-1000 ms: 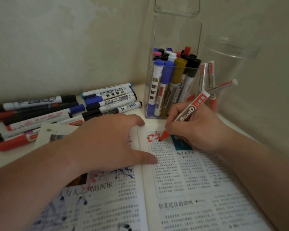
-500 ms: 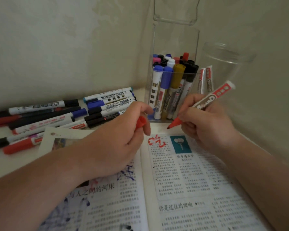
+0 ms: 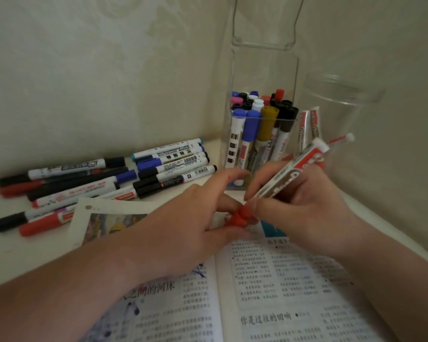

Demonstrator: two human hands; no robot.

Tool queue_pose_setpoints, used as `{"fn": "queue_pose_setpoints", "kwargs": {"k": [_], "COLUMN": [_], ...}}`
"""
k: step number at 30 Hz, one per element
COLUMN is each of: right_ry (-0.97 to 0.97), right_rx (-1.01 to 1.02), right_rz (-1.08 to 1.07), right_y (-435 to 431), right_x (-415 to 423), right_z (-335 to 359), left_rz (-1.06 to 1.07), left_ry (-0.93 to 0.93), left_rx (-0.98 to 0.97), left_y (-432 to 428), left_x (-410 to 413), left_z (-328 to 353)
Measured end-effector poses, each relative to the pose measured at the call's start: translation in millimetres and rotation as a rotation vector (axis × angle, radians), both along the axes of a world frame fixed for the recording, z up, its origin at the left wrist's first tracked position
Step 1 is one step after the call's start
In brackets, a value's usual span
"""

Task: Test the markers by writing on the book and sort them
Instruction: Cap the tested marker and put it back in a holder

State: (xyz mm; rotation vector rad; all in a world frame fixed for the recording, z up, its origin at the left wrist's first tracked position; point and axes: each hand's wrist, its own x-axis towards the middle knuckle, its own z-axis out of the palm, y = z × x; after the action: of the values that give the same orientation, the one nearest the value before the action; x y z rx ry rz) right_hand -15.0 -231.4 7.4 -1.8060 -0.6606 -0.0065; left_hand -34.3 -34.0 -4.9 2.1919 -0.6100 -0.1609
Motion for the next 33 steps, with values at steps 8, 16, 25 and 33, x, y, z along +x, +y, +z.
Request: {"fn": "queue_pose_setpoints", "kwargs": {"k": [8, 16, 25, 33], "right_ry": [-0.007, 0.024, -0.226, 0.008], "right_rx": [-0.293, -0.382, -0.617, -0.271], "right_rz": [-0.012, -0.064, -0.047, -0.122], "right_y": [-1.0, 5.7, 28.4, 12.6], "right_x": [2.3, 1.2, -13.0, -13.8], "right_z": [-4.7, -5.7, -9.6, 7.3], "left_rz": [-0.044, 0.017, 0.108, 0.341], "left_ry": [0.009, -0.127, -0.282, -0.004], "left_rx": [-0.013, -0.06, -0.381, -0.883], "left_y": [-1.0, 5.0, 13.0, 14.9], "left_x": [2.4, 2.1, -5.7, 11.4], "left_z": [-4.9, -2.3, 3.7, 5.0]}}
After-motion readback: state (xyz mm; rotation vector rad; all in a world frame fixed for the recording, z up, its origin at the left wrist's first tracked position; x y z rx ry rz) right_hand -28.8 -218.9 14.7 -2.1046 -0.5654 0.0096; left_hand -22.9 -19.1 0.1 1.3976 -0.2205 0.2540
